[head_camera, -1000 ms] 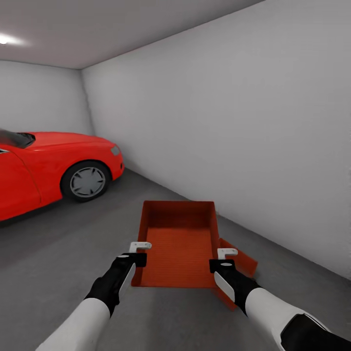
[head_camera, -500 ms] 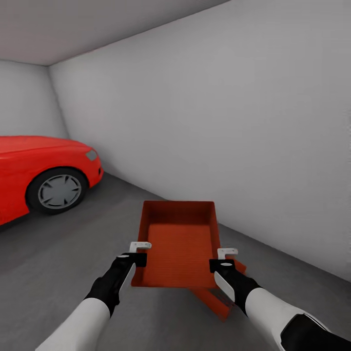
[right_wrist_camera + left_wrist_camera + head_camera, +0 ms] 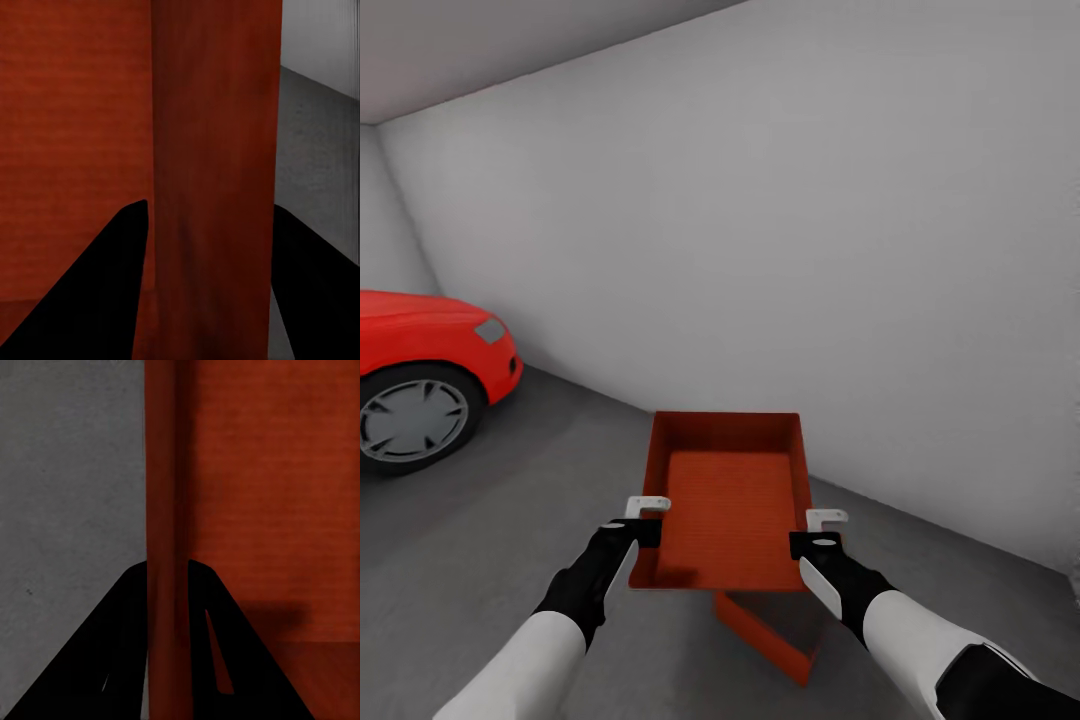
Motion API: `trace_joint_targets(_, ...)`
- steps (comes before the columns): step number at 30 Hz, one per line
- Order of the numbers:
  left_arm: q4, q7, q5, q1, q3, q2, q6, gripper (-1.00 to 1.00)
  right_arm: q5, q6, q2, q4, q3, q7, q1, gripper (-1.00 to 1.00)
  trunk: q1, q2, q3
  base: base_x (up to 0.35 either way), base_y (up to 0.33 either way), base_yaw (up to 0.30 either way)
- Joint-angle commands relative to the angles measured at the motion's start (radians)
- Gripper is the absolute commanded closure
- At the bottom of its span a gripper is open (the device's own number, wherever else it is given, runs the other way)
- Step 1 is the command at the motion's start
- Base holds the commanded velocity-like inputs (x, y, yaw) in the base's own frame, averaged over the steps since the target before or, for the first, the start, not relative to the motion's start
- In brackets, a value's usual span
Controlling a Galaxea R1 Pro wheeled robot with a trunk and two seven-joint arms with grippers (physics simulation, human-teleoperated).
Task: Move the two storage containers from the living room to the garage. In the garage, place one container on the floor and stack the other container on top of it (either order is fine).
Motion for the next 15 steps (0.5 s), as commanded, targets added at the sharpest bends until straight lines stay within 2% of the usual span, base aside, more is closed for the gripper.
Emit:
trace_joint_targets(1, -0.002, 0.034, -0.036, 0.0, -0.003, -0.002, 0.009, 1.0, 0.004, 0.008, 0.003, -0.005, -0.008, -0.008, -0.002, 1.0, 0.001, -0.002, -0.002, 0.322, 0.0, -0.229)
trace_joint_targets(9, -0.004, 0.034, -0.037, 0.0, -0.003, -0.002, 0.008, 1.0, 0.003, 0.008, 0.003, -0.005, -0.008, -0.008, -0.002, 1.0, 0.001, -0.002, -0.002, 0.32, 0.0, -0.22)
trace_joint_targets(12, -0.004, 0.034, -0.037, 0.0, -0.003, -0.002, 0.008, 1.0, 0.003, 0.008, 0.003, -0.005, -0.008, -0.008, -0.002, 1.0, 0.001, -0.002, -0.002, 0.242, 0.0, -0.085)
trace_joint_targets(15, -0.005, 0.034, -0.037, 0.0, -0.003, -0.002, 0.009, 1.0, 0.003, 0.008, 0.003, -0.005, -0.008, -0.007, -0.002, 1.0, 0.001, -0.002, -0.002, 0.087, 0.0, -0.028)
